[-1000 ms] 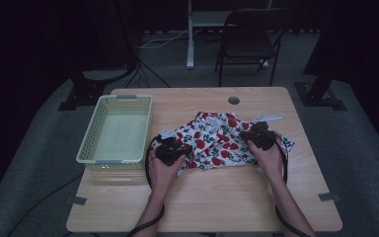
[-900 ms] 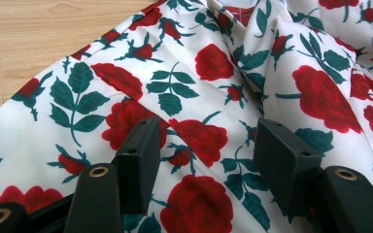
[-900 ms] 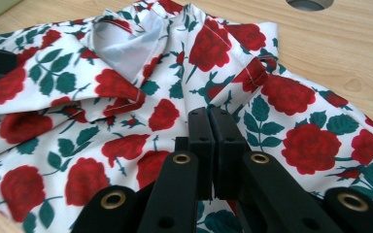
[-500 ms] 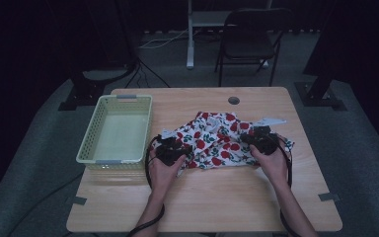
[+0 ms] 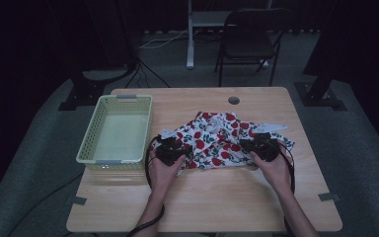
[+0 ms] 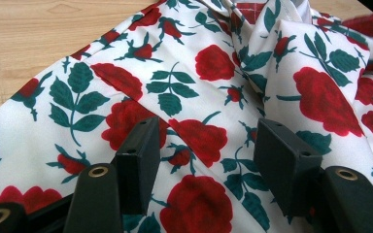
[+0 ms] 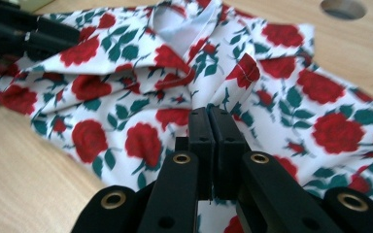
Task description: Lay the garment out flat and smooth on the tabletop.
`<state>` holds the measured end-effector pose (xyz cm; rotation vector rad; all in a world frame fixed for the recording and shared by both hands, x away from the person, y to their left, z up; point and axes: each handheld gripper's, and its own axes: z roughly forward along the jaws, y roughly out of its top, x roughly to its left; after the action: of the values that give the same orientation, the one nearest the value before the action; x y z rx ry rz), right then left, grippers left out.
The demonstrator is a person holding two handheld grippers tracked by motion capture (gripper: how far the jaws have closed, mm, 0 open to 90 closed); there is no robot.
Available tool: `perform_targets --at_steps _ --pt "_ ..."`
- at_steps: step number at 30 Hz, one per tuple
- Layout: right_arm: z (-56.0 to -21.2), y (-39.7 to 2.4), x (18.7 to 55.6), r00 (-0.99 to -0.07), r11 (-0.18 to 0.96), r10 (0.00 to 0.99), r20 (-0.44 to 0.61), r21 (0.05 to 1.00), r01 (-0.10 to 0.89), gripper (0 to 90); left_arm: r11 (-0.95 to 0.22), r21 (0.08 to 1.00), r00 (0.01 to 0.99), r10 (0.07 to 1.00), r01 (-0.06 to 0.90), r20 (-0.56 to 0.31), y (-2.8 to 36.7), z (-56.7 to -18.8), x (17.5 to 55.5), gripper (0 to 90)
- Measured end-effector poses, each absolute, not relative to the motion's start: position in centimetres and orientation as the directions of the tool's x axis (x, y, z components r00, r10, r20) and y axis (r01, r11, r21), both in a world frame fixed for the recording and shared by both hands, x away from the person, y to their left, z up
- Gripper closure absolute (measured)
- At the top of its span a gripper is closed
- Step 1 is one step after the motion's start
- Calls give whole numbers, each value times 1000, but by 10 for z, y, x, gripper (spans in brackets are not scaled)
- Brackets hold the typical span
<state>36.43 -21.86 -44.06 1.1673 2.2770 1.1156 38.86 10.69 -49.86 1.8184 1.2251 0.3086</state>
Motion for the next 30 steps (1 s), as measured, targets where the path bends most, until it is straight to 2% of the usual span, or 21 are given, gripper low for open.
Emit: perform_targets --at_steps 7,30 --pt "-448 -220 356 -620 360 782 66 765 535 887 -108 781 479 838 615 -261 107 -499 389 442" --pt "-456 -226 320 -703 478 711 10 726 494 887 -107 778 478 838 619 -265 107 -498 389 441"
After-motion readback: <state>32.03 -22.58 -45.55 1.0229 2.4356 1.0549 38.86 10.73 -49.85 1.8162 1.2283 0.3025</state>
